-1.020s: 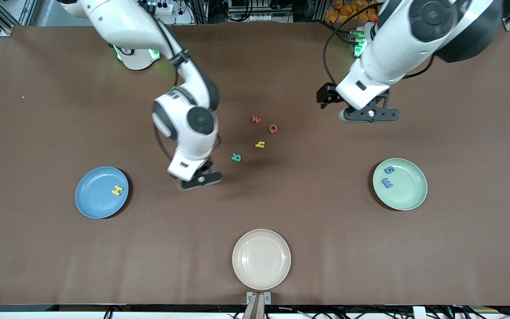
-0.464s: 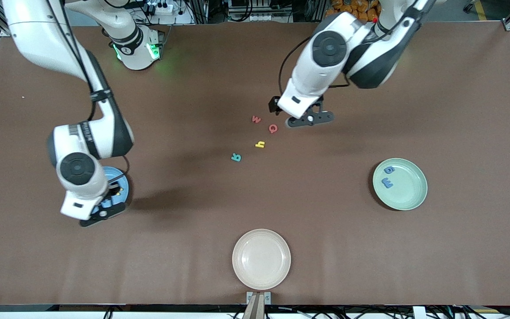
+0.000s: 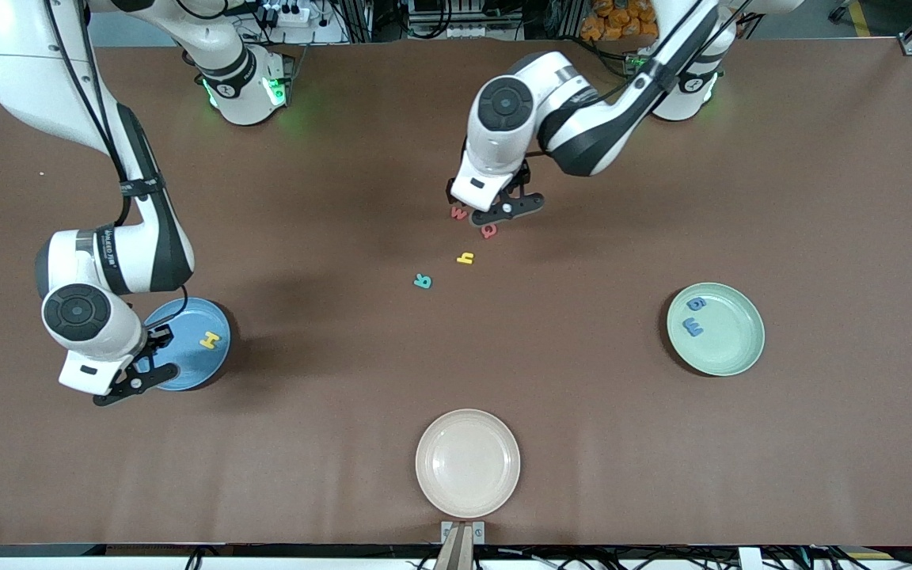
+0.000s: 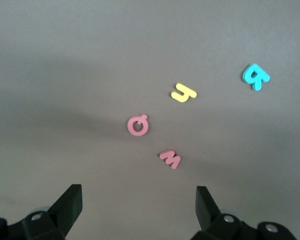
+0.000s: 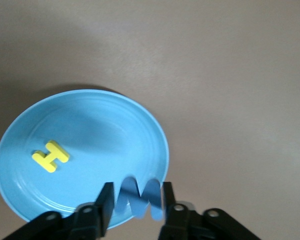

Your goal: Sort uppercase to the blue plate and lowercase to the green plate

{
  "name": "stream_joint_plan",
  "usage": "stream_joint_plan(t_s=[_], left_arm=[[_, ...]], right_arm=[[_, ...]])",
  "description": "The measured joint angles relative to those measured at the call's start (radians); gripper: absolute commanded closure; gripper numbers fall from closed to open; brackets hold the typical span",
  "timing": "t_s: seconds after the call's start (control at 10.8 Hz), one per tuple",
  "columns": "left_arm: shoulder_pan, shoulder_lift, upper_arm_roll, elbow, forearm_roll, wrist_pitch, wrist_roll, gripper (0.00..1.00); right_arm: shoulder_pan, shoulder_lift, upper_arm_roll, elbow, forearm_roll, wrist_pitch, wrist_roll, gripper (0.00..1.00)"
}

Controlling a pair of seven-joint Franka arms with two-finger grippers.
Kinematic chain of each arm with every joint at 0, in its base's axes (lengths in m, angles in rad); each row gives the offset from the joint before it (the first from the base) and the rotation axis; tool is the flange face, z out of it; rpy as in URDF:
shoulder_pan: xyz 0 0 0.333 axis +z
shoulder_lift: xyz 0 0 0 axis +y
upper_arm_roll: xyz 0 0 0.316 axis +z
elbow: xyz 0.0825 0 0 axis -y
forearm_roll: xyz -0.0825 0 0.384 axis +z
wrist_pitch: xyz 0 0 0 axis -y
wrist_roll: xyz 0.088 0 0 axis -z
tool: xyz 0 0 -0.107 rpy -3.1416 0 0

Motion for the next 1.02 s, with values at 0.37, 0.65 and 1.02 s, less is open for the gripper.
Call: stream_joint_plan(t_s=[0.37,0.65,1.02], left_arm=[[-0.073,0.097,0.001,0.002,0.176,0.059,-0.030,0.05],[-0.086,0.144,0.002,0.003,0.188,0.069,-0.195,0.08],[-0.091,0.189,0.005,0.020,0.192,0.077,-0.475,0.13]], right_arm=[[0.004,0.001,0.003,-0.003,0.032,-0.001,0.000,0.00],[0.005,0.001,0.003,-0.003,0.037,-0.002,0.006,0.00],[0.006,0.001,0.004,-0.003,0.041,-0.002,0.020,0.00]])
